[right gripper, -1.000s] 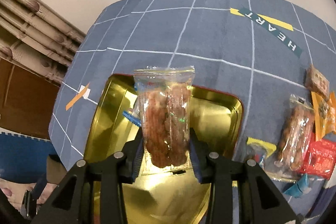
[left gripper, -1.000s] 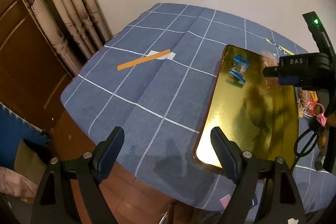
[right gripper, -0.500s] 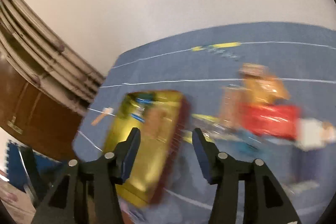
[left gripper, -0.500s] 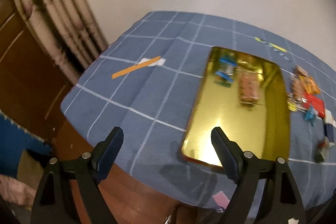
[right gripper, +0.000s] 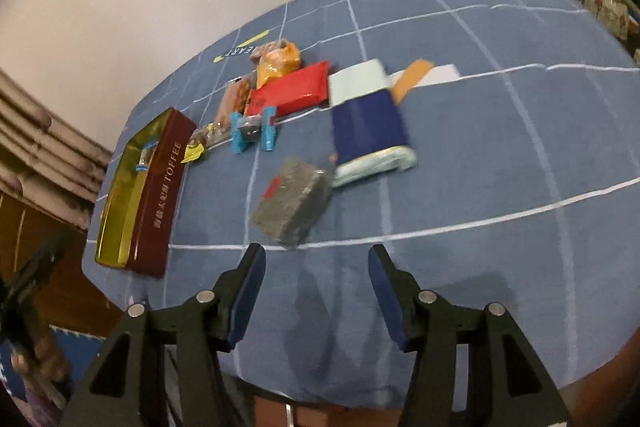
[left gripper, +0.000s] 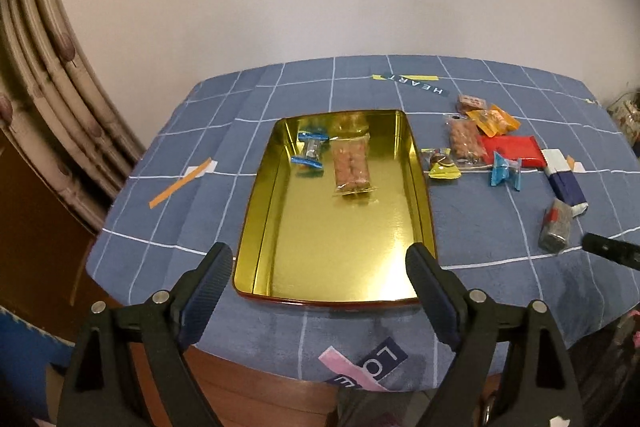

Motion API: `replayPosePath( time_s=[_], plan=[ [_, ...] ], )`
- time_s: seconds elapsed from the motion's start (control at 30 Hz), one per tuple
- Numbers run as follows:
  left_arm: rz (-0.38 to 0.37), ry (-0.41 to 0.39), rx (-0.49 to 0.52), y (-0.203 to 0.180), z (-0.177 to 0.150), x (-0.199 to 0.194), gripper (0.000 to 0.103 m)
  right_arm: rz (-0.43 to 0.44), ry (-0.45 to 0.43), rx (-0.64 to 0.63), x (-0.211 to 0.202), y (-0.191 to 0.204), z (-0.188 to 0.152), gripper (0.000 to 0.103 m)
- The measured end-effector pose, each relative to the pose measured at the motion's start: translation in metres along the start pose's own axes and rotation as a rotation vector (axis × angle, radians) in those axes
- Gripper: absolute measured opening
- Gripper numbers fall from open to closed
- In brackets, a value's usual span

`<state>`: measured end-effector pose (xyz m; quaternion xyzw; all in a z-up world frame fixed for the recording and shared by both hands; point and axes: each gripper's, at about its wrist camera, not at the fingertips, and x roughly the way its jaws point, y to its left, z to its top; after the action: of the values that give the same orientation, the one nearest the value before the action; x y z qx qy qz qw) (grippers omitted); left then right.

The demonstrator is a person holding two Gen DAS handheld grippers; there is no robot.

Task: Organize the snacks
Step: 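Grasp the grey seed bag with the right gripper and lift it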

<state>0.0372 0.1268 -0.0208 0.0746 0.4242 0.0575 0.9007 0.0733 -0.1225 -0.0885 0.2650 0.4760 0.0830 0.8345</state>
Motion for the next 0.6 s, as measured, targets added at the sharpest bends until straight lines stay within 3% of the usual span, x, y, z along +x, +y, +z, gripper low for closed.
replayPosePath(
  time_s=[0.17, 0.27, 0.4, 0.43, 0.47, 0.6],
  plan=[
    [-0.012, 0.015, -0.01, -0.002, -0.005, 0.004, 0.089, -0.023, 0.019, 0.083, 0.033, 0.027, 0.011, 0.055],
    [-0.015, 0.022, -0.013, -0.001, -0.007, 0.007, 0.089, -0.093, 0.01, 0.12, 0.05, 0.033, 0.019, 0.055],
    [-0.032, 0.034, -0.018, 0.003, -0.008, 0.011, 0.089, -0.202, -0.021, 0.037, 0.064, 0.047, 0.023, 0.054],
    [-0.037, 0.037, -0.016, 0.003, -0.009, 0.012, 0.089, -0.213, -0.016, 0.016, 0.066, 0.049, 0.023, 0.047],
    [-0.048, 0.036, -0.014, 0.003, -0.008, 0.01, 0.088, -0.218, -0.022, -0.012, 0.065, 0.049, 0.023, 0.042],
    [-0.154, -0.009, 0.027, -0.001, 0.0, -0.008, 0.084, -0.133, 0.017, -0.049, 0.053, 0.032, 0.021, 0.039]
  ],
)
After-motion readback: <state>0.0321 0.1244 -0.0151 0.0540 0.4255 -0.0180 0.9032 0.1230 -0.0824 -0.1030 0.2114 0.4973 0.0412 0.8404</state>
